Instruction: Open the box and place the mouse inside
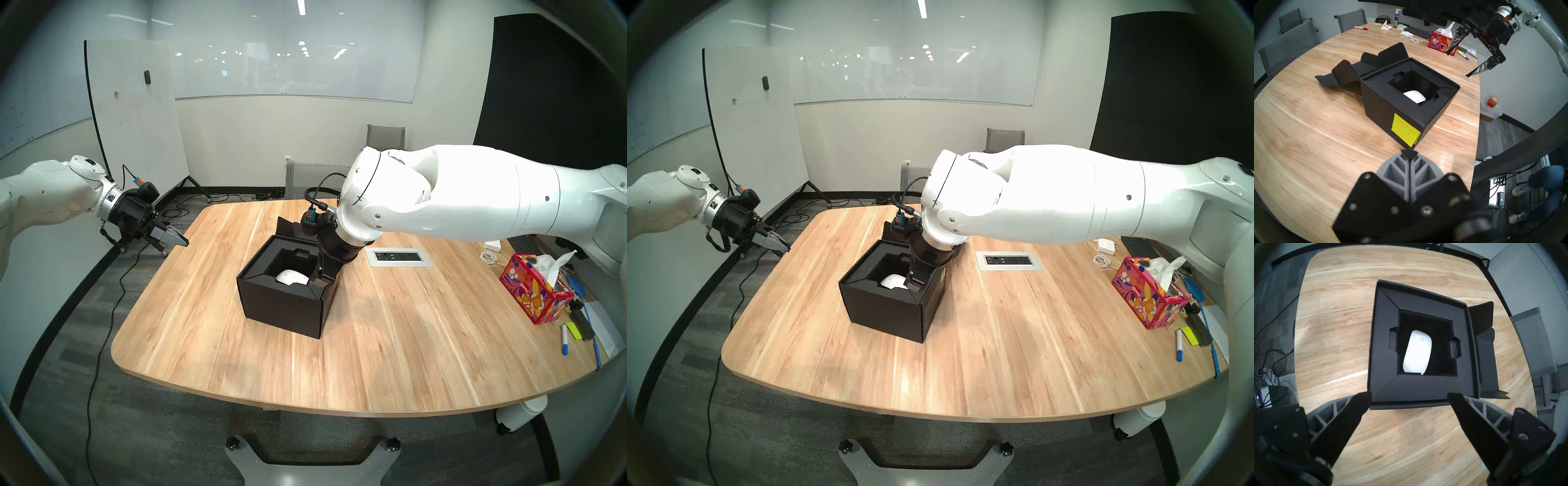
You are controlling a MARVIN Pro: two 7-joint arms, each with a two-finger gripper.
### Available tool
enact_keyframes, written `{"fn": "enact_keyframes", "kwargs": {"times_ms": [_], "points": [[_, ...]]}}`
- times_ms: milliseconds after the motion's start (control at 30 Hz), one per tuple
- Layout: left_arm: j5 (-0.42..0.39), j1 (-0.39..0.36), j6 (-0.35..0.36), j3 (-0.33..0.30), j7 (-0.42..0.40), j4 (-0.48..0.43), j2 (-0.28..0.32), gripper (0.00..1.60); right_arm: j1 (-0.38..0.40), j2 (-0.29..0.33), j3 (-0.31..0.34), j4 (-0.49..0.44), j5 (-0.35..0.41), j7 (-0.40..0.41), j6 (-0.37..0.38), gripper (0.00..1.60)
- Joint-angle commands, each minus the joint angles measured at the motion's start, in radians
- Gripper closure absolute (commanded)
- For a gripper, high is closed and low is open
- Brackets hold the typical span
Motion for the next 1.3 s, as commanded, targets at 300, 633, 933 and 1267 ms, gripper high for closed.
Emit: {"fn": "enact_keyframes", "kwargs": {"times_ms": [300,633,933,1267], "points": [[-0.005,-0.018,0.0,-0.006,0.0,0.001,0.0,1.6,0.037,0.021,-0.003,-0.037,0.153,-0.19,-0.002,0.0],[-0.005,-0.018,0.0,-0.006,0.0,0.001,0.0,1.6,0.052,0.049,-0.015,-0.085,0.255,-0.314,-0.002,0.0],[-0.005,-0.018,0.0,-0.006,0.0,0.001,0.0,1.6,0.08,0.077,-0.015,-0.145,0.357,-0.43,-0.002,0.0],[-0.005,-0.018,0.0,-0.006,0.0,0.002,-0.001,1.6,0.106,0.119,-0.015,-0.227,0.467,-0.522,-0.002,0.0]]}}
